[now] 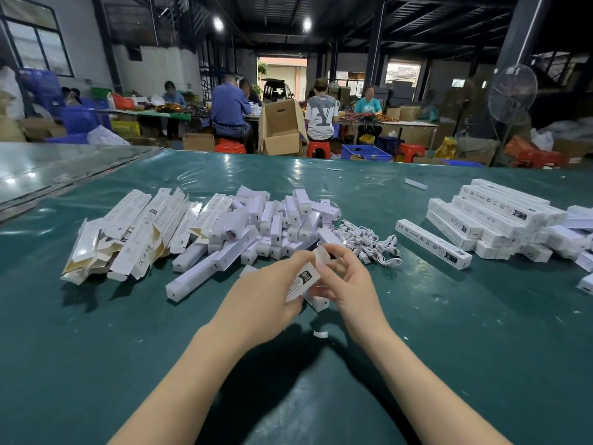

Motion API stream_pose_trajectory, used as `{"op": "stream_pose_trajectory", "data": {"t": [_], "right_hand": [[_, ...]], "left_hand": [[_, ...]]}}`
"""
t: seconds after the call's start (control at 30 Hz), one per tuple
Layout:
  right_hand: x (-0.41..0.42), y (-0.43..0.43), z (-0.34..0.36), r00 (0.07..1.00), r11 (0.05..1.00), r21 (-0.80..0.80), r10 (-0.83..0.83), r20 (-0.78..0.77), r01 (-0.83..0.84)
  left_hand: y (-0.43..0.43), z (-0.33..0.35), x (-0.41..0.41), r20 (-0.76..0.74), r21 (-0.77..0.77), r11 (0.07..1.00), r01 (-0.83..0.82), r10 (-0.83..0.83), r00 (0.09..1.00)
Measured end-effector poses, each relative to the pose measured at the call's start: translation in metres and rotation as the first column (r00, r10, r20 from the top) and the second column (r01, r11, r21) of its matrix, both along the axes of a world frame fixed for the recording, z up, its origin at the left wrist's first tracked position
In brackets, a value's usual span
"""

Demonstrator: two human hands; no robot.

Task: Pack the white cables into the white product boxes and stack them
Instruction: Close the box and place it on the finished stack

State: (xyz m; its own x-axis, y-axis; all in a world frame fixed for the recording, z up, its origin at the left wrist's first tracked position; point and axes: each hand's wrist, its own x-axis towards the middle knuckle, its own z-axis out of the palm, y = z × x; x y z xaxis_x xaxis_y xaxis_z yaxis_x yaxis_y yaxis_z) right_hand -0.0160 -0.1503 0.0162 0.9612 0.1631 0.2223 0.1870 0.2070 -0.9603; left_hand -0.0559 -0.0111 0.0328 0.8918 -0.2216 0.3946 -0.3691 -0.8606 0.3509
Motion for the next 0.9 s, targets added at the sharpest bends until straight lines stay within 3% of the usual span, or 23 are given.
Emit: {"op": "stream_pose_trajectory", "data": {"t": [0.13, 0.2, 0.27, 0.37, 0.6, 0.7, 0.83, 0.9], "right_hand": [[-0.002, -0.003, -0.002, 0.917, 0.924, -0.255, -0.187, 0.352, 0.286], [-0.002, -0.004, -0.003, 0.88, 0.896, -0.289, -0.19, 0.435, 0.336], [-0.003, -0.003, -0.002, 0.905, 0.921, -0.29, -0.126, 0.406, 0.258], [-0.004, 0.001, 0.001, 0.978, 0.987, -0.144, -0.034, 0.208, 0.065], [-0.002, 0.002, 0.002, 0.996, 0.999, 0.001, -0.045, 0.071, 0.045], [-0.004, 0.002, 0.0, 0.984, 0.989, -0.093, -0.098, 0.148, 0.113], [-0.012, 0.008, -0.003, 0.865, 0.877, -0.341, -0.147, 0.48, 0.339], [-0.017, 0.017, -0.006, 0.877, 0.872, -0.38, -0.105, 0.469, 0.308]], "left_hand": [[-0.002, -0.004, 0.001, 0.003, 0.069, 0.995, -0.07, 0.07, 0.998], [-0.002, -0.004, 0.002, 0.026, 0.066, 0.994, -0.086, 0.084, 0.996], [-0.003, -0.004, 0.002, 0.039, 0.006, 0.994, -0.109, 0.109, 0.993], [-0.003, -0.003, 0.002, 0.081, -0.057, 0.99, -0.13, 0.134, 0.988], [-0.005, -0.002, 0.001, 0.189, -0.082, 0.988, -0.132, 0.146, 0.971], [-0.006, -0.002, 0.0, 0.184, -0.115, 0.982, -0.149, 0.169, 0.968], [-0.007, -0.003, 0.001, 0.166, -0.141, 0.969, -0.202, 0.224, 0.96], [-0.006, -0.006, 0.003, 0.181, -0.176, 0.958, -0.226, 0.258, 0.949]]}}
